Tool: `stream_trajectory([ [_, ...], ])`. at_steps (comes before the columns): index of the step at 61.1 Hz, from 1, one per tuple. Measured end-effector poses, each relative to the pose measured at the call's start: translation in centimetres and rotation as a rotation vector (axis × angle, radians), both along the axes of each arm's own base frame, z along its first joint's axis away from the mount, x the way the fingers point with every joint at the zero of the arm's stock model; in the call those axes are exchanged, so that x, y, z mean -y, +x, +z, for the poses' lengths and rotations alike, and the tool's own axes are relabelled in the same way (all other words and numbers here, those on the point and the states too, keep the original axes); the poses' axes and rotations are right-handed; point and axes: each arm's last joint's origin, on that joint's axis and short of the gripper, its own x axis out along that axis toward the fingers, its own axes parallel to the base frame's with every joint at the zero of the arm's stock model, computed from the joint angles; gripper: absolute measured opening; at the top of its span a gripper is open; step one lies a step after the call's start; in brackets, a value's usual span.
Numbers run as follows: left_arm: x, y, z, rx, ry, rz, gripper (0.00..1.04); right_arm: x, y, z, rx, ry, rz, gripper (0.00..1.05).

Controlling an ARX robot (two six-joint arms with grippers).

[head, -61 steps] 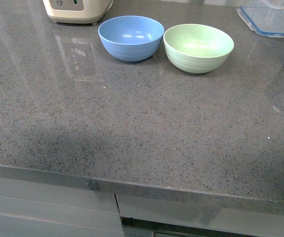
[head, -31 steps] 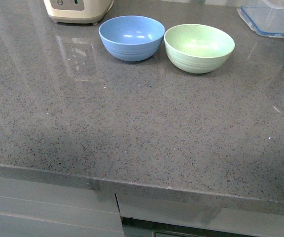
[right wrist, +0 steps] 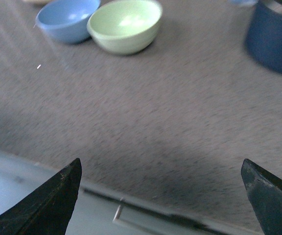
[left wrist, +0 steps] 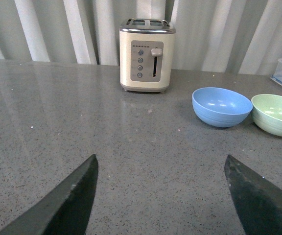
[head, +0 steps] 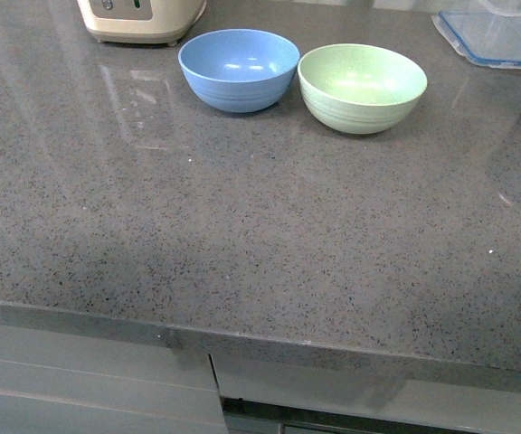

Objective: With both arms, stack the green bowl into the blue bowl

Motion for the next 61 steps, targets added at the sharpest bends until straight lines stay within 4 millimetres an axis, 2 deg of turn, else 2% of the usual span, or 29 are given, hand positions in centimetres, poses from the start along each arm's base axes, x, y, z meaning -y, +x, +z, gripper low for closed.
stream_trajectory([
  [8,0.0,0.0,0.0,0.0,0.0,0.001,1.0,-1.4,3.9,2.7,-0.036,-0.009,0.033,0.95],
  [16,0.0,0.0,0.0,0.0,0.002,0.001,0.98,-2.8,8.2,3.7,-0.088,-0.024,0.025,0.95],
  [21,0.0,0.0,0.0,0.0,0.002,0.001,0.98,-3.8,11.3,3.6,-0.138,-0.035,0.017,0.95],
  [28,0.0,0.0,0.0,0.0,0.002,0.001,0.98,-4.9,14.4,3.6,-0.167,-0.051,0.013,0.95],
  [41,0.0,0.0,0.0,0.0,0.002,0.001,0.98,-6.1,18.7,3.2,-0.202,-0.074,-0.005,0.95],
  [50,0.0,0.0,0.0,0.0,0.002,0.001,0.98,-6.1,21.8,2.6,-0.222,-0.098,-0.039,0.95],
  [61,0.0,0.0,0.0,0.0,0.002,0.001,0.98,-6.0,23.8,2.3,-0.237,-0.107,-0.052,0.95],
])
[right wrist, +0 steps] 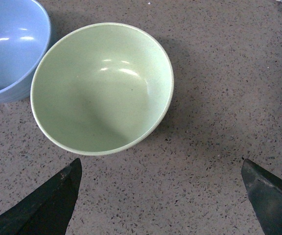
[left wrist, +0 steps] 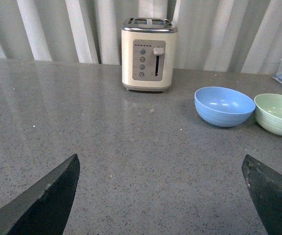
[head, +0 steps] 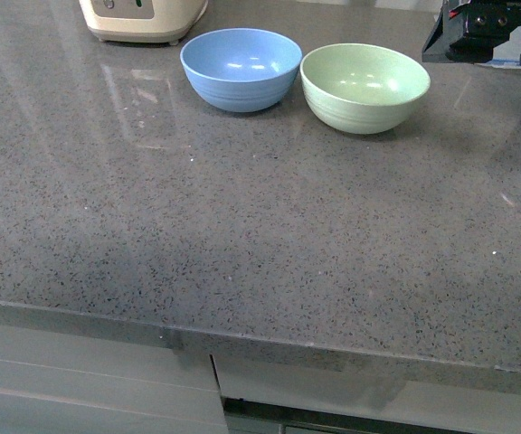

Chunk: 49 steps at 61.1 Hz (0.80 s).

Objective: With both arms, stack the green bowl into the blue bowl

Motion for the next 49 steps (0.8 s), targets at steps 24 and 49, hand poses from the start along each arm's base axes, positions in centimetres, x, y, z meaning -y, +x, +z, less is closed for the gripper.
stream_trajectory([
  [24,0.0,0.0,0.0,0.0,0.0,0.0,0.98,-1.2,2.3,-1.3,-0.012,-0.05,0.039,0.95],
  [49,0.0,0.0,0.0,0.0,0.0,0.0,0.98,-2.3,5.3,-2.4,-0.013,-0.082,0.037,0.95],
])
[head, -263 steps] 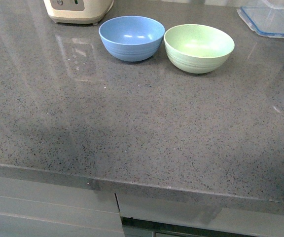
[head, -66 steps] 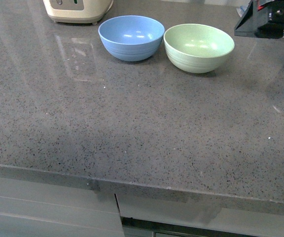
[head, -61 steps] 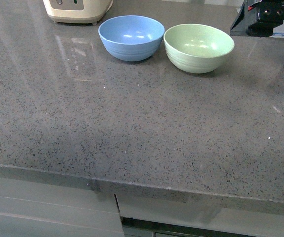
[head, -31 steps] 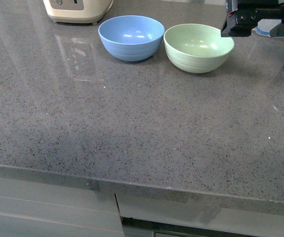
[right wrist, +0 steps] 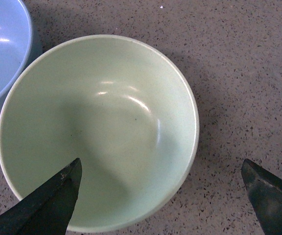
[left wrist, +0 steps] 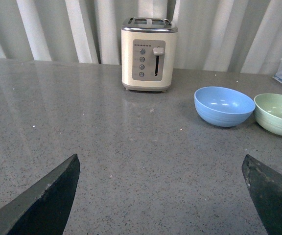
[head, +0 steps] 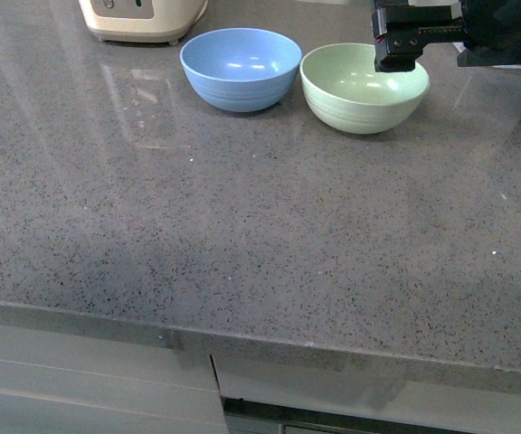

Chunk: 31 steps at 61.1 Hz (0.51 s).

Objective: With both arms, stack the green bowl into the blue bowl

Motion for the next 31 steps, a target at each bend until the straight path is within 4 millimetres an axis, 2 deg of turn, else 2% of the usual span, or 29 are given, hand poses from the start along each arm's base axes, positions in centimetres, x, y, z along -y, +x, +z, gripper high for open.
stream_trajectory([
  [15,0.0,0.0,0.0,0.0,0.0,0.0,0.98,0.1,1.0,-0.7,-0.011,-0.003,-0.009,0.95],
  [31,0.0,0.0,0.0,0.0,0.0,0.0,0.98,1.1,2.1,-0.7,-0.02,-0.004,-0.072,0.95],
])
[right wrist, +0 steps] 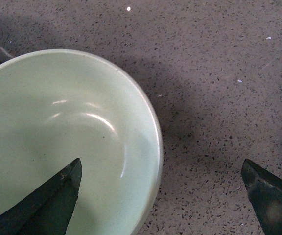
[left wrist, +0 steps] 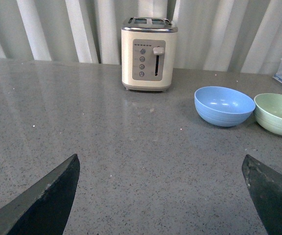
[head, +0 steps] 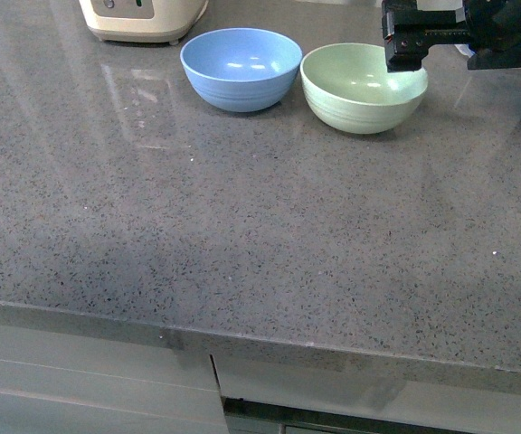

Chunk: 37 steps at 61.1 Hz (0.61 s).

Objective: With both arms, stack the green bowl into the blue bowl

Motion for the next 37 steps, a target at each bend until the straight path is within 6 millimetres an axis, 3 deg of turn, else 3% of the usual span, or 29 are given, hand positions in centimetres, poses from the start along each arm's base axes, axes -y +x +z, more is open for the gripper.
stream_trajectory([
  [37,0.0,0.0,0.0,0.0,0.0,0.0,0.98,-1.3,0.1,-1.5,-0.029,0.009,0.036,0.95],
])
